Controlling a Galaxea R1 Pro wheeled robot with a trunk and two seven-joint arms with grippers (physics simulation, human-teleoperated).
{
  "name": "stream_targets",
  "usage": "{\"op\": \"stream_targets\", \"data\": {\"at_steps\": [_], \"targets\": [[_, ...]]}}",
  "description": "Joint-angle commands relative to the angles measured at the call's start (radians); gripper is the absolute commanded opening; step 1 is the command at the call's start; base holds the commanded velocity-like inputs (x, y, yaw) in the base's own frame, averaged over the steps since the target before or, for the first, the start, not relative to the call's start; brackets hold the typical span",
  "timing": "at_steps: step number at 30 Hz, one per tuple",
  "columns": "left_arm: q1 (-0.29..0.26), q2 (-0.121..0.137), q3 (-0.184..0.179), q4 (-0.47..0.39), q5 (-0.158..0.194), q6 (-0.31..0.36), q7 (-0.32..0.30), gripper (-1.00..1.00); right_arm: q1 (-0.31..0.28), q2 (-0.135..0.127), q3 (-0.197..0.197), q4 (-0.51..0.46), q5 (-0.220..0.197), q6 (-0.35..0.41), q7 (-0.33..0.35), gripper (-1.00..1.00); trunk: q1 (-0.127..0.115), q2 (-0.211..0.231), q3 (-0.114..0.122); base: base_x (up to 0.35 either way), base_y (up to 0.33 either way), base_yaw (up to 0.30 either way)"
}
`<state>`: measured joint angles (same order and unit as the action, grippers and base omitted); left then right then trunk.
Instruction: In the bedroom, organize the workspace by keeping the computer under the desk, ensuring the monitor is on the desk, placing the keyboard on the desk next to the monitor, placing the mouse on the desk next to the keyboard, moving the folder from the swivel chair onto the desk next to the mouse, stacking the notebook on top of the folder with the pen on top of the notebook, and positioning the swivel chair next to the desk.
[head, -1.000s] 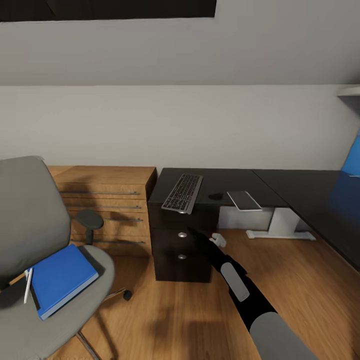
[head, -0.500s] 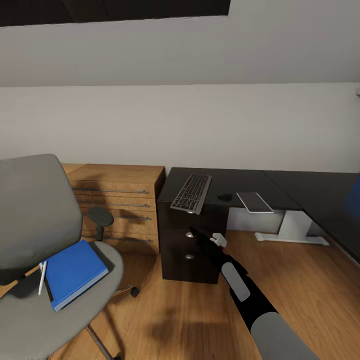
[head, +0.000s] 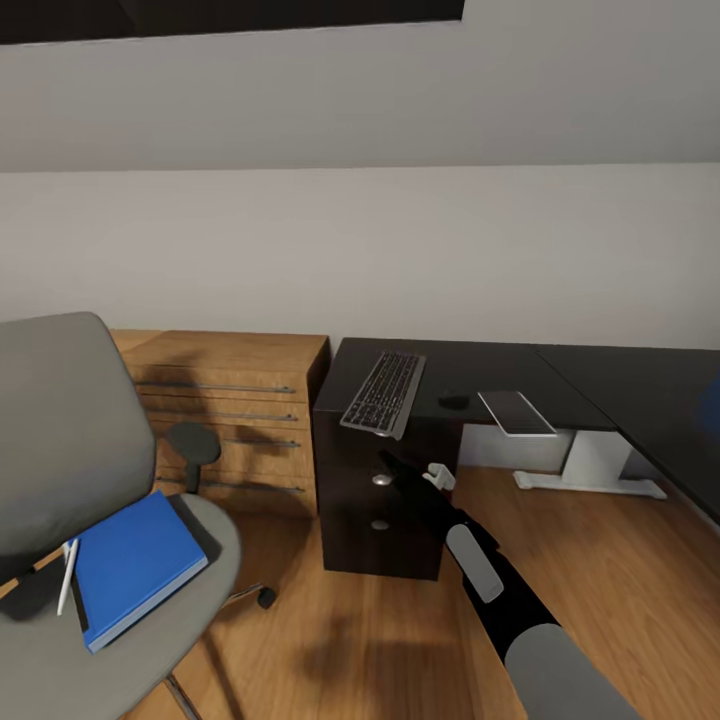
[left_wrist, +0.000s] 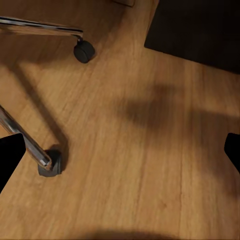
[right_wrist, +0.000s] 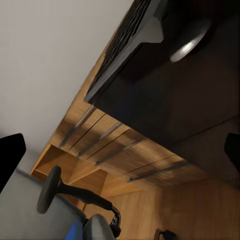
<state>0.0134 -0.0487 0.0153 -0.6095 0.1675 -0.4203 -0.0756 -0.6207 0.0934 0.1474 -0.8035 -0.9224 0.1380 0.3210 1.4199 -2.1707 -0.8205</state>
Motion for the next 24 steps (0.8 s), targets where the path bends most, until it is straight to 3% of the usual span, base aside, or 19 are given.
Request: {"op": "stream_targets", "data": {"at_steps": [1,9,24], "targets": [[0.0,0.0,0.002,-0.001,0.01,0.0,-0.008,1.0,-0.001,0.0,0.0,0.0,-0.01,-0.002,0.002,1.0,0.0,0.0,-0.001,0.026,0.0,0.0],[0.0,-0.003,0.001,-0.001,0.01,0.0,-0.009,1.0,-0.001,-0.001,0.0,0.001,-0.011,-0.087,0.003,1.0,0.0,0.0,-0.001,0.174,0.0,0.0],[0.0,-0.003,0.0,-0.001,0.01,0.0,-0.009,1.0,-0.001,-0.003,0.0,0.001,-0.012,-0.096,0.003,1.0,0.0,0.0,-0.001,0.138,0.0,0.0]]}}
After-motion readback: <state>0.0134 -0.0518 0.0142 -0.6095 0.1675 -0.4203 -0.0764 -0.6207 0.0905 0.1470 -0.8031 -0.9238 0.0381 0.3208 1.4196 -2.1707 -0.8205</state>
